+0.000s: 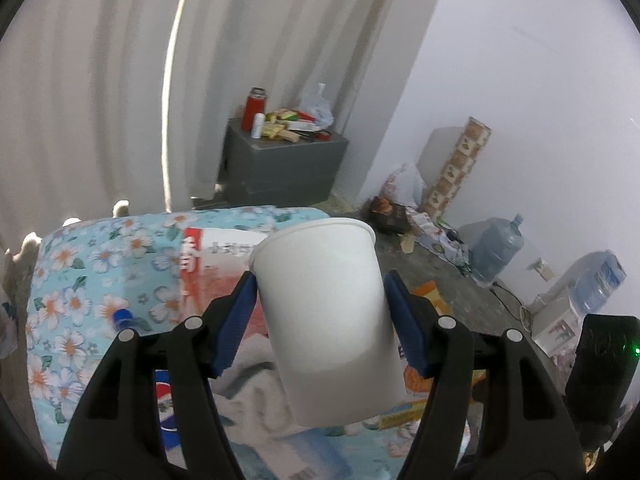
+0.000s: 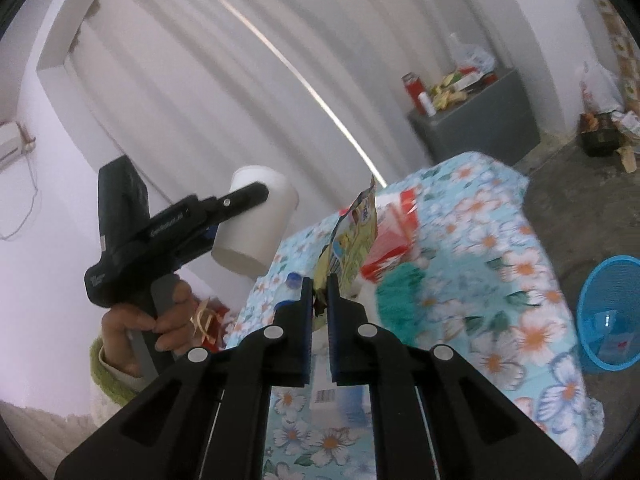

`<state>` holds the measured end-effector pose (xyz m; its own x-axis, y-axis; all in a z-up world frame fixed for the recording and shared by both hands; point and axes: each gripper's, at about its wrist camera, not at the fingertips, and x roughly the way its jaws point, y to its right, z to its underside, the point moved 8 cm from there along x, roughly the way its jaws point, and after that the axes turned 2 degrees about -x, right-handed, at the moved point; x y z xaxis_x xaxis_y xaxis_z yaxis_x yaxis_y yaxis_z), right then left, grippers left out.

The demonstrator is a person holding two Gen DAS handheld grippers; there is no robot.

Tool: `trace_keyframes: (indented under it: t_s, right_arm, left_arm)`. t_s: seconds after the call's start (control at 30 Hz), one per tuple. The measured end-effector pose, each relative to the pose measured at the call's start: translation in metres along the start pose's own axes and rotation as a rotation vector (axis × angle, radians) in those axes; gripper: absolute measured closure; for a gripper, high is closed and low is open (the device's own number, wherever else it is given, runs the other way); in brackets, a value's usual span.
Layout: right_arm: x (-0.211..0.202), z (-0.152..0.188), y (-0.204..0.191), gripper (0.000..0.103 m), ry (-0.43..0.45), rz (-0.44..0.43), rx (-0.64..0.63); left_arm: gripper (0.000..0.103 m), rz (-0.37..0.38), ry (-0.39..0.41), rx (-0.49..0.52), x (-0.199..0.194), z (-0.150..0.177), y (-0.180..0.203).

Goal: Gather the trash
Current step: 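Carry cup and packet over the blue wastebasket and open both tools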

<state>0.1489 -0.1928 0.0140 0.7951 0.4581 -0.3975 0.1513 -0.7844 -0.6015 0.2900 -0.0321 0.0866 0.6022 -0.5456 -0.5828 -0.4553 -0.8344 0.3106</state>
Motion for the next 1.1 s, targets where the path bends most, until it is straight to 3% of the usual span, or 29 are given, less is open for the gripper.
trace_keyframes:
  t_s: [0.37, 0.7, 0.93, 1.1]
  right_arm:
    - [-0.079, -0.011, 0.081, 0.096, 0.148, 0.122, 0.113]
    - [-0.152, -0.010, 0.197, 0.096, 0.208, 0.360, 0.224]
    - [-0.153, 0.006, 0.288, 0.096, 0.172, 0.452, 0.372]
    - [-0.132, 0.023, 0.352, 0.095, 0.122, 0.458, 0.473]
  left_arm:
    - [0.041, 0.114, -0.080, 0.095, 0.041, 0.012, 0.101]
    - [0.041, 0.257, -0.255, 0.177, 0.141, 0.054, 0.218]
    - [0.040, 0.273, -0.427, 0.260, 0.233, 0.107, 0.275]
    - [0.038, 0.258, -0.519, 0.284, 0.295, 0.136, 0.291]
